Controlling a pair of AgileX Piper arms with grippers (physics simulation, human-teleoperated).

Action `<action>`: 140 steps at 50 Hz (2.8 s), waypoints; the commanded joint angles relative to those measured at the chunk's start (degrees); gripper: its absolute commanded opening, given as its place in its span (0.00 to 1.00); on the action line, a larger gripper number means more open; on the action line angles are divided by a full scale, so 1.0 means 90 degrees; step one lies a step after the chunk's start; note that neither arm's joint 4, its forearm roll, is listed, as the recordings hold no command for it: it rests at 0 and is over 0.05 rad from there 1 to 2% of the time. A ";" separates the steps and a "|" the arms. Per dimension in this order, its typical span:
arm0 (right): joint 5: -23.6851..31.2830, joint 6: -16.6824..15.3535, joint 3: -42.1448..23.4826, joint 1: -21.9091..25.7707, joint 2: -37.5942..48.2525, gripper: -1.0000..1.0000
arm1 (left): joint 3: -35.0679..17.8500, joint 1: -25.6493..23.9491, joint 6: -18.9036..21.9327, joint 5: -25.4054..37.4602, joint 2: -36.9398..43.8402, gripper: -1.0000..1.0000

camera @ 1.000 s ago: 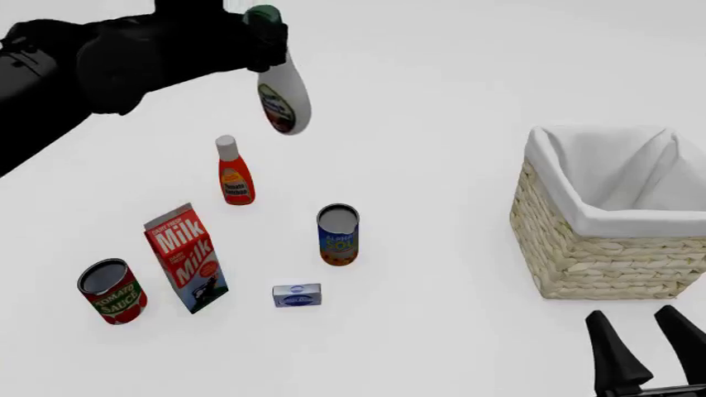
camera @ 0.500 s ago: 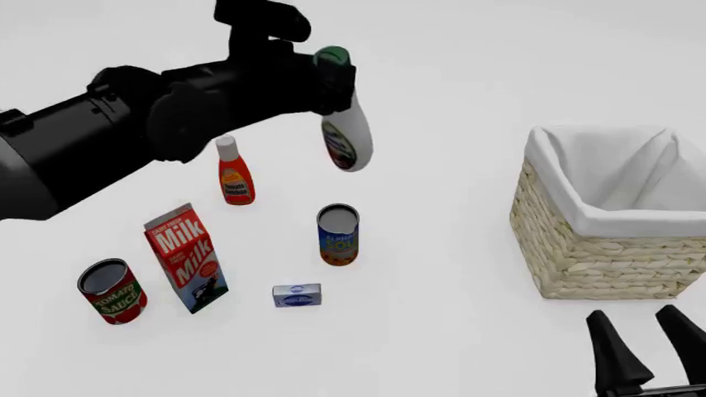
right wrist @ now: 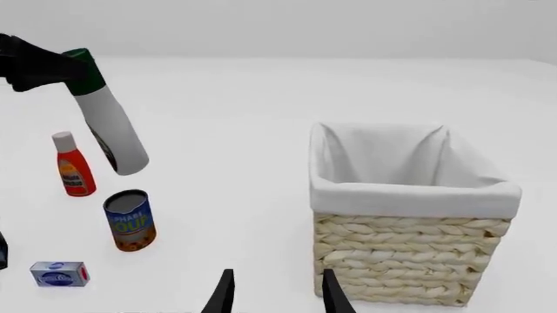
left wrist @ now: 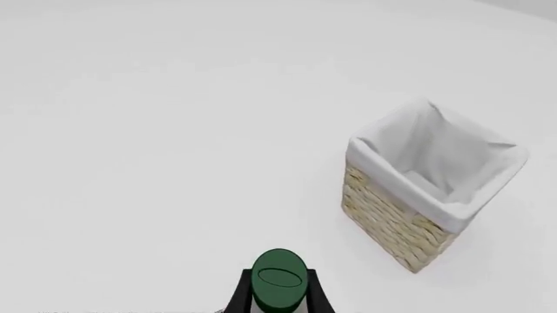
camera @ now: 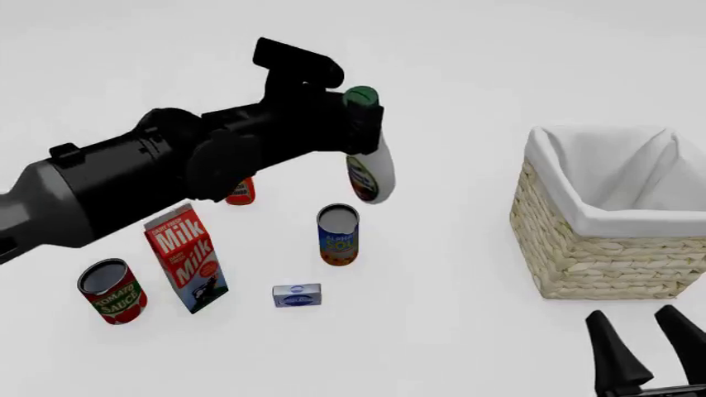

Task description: Pick the salad dressing and place it in the basket.

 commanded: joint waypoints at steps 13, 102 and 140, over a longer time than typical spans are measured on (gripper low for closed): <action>0.0698 -0.1350 -0.1008 0.0389 0.0527 1.00 | 0.0260 -0.0195 0.0039 -0.0175 -0.0144 0.00; -0.1595 -0.2019 -0.3682 0.3277 0.5147 1.00 | 0.0433 -0.0835 -0.0219 -0.0138 -0.0369 0.00; -0.2432 -0.1890 -0.3804 0.3687 0.6402 1.00 | 0.0429 -0.1054 -0.0375 -0.0049 -0.0633 0.00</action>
